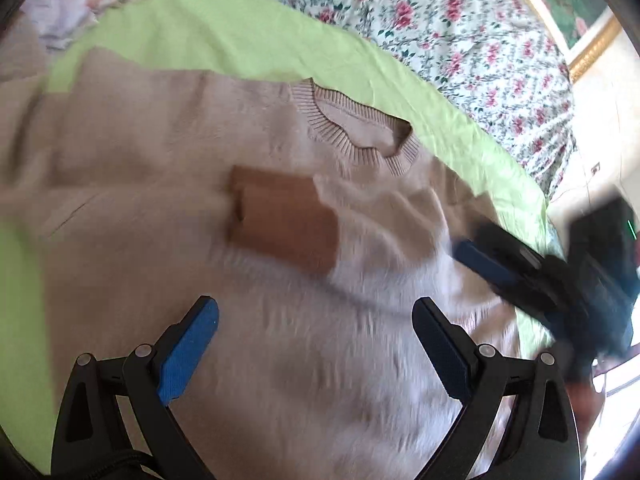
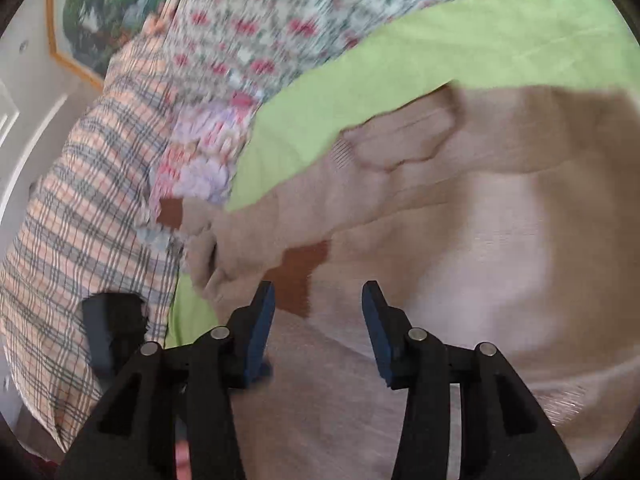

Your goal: Fold small clothes

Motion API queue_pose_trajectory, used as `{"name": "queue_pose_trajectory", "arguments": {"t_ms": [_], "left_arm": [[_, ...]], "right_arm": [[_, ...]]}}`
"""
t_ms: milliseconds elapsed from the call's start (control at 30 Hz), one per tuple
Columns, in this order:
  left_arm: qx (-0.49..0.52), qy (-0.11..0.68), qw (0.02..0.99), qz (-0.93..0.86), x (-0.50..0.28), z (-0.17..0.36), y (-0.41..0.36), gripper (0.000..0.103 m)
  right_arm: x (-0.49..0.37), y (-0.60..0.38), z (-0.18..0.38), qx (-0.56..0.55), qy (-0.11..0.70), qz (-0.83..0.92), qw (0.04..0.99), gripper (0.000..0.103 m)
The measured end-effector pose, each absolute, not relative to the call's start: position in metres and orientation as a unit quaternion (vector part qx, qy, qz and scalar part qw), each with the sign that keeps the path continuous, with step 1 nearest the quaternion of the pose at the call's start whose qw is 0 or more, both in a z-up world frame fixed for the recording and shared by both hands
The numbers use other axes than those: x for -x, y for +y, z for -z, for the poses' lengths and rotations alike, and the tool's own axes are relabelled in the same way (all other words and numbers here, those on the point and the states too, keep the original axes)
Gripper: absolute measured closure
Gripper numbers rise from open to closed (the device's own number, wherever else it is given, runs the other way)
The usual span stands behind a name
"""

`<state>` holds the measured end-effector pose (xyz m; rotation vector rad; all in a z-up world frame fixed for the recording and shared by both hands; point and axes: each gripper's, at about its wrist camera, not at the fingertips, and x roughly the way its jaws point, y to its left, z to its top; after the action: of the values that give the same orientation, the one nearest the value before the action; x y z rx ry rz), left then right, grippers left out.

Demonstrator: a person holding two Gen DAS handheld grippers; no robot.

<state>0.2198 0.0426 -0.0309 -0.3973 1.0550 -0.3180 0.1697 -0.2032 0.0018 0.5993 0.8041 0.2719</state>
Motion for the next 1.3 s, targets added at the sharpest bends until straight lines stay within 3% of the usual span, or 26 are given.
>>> {"name": "queue_pose_trajectory", "arguments": {"t_ms": [100,167,200,233,267,467,867,933,1067,1167,1300], "left_arm": [[0.21,0.509,0.821,0.149,-0.246,0.044,0.034,0.007],[0.2,0.494,0.833,0.146,-0.256,0.042,0.027,0.022],[0.191,0.488,0.838,0.149,-0.259,0.04,0.022,0.049],[0.183,0.485,0.84,0.158,-0.26,0.039,0.018,0.085],[0.179,0.485,0.84,0.165,-0.261,0.037,0.014,0.099],[0.15,0.387,0.901,0.121,-0.226,-0.003,0.05,0.096],[0.127,0.433,0.886,0.113,-0.228,0.036,0.061,0.096],[0.121,0.43,0.888,0.111,-0.223,0.037,0.06,0.096],[0.106,0.416,0.894,0.131,-0.223,0.029,0.046,0.096],[0.088,0.426,0.892,0.126,-0.232,0.037,0.036,0.096],[0.097,0.437,0.885,0.126,-0.228,0.043,0.045,0.09]], "right_arm": [[-0.137,-0.234,-0.011,-0.295,0.364,-0.088,0.879,0.056],[-0.115,-0.257,-0.016,-0.306,0.349,-0.058,0.884,0.056],[-0.107,-0.266,-0.018,-0.311,0.344,-0.042,0.885,0.056],[-0.096,-0.278,-0.02,-0.316,0.334,-0.026,0.887,0.056],[-0.09,-0.288,-0.022,-0.319,0.327,-0.015,0.889,0.056],[-0.077,-0.333,-0.028,-0.307,0.322,0.049,0.894,0.056],[-0.183,-0.364,0.021,-0.246,0.434,0.062,0.864,0.056],[-0.188,-0.362,0.024,-0.231,0.44,0.056,0.866,0.093],[-0.17,-0.368,0.005,-0.198,0.41,0.076,0.887,0.093],[-0.175,-0.37,0.019,-0.185,0.436,0.092,0.876,0.093],[-0.153,-0.351,-0.007,-0.142,0.399,0.15,0.894,0.085]]}}
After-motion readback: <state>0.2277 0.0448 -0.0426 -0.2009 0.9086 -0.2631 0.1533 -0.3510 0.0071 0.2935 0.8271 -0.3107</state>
